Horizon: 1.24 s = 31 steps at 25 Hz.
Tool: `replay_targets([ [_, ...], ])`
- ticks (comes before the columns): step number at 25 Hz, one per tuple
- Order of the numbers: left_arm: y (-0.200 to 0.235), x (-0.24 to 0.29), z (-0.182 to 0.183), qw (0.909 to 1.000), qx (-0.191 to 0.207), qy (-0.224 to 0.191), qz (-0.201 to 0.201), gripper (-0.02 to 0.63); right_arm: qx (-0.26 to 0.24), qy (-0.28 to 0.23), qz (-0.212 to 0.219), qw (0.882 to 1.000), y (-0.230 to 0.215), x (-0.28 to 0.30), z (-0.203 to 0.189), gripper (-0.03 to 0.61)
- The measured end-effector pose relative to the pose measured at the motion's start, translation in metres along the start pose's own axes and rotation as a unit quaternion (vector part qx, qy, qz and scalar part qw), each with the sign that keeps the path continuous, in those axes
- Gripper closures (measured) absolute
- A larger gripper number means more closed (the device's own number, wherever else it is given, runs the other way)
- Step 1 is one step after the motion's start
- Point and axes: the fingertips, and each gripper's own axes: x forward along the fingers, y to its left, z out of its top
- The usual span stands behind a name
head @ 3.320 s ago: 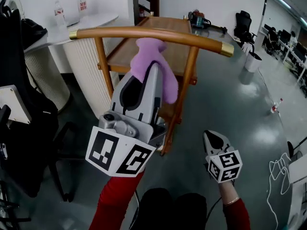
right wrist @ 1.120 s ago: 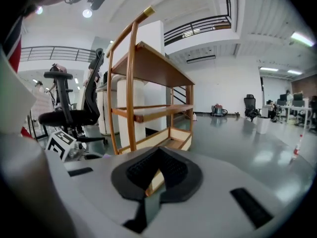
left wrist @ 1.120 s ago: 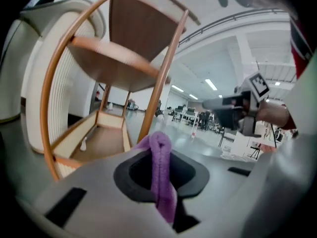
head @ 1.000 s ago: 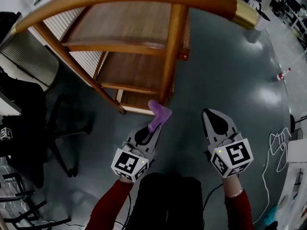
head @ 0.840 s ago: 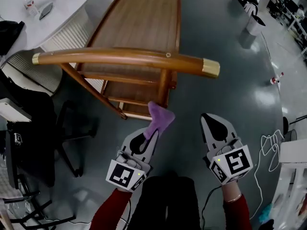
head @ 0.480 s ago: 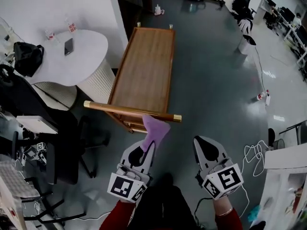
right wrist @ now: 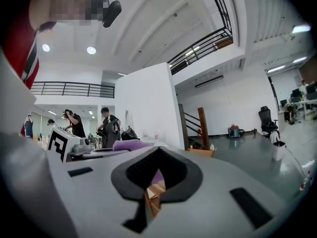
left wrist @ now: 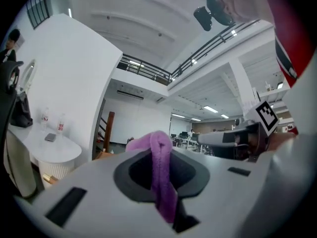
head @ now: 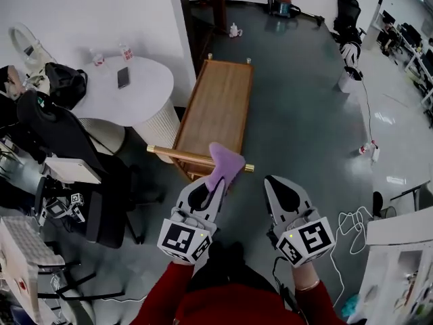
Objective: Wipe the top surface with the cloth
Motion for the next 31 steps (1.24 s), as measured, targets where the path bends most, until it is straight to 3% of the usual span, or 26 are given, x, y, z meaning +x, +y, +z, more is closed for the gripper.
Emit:
replay_targets([
  [6,0.012,-0.01,0.019,0.9999,0.0,-0.016,0.003,0.566,-0.012,-0.004,0.01,1.0,0.016,0.008,0.005,0.574],
  [31,0.026,-0.024,0.02,0.9994,-0.028,-0.02,0.01,0.566,-0.041,0.015,0.015,0.999,0.039,0.026,-0.008,0.574],
])
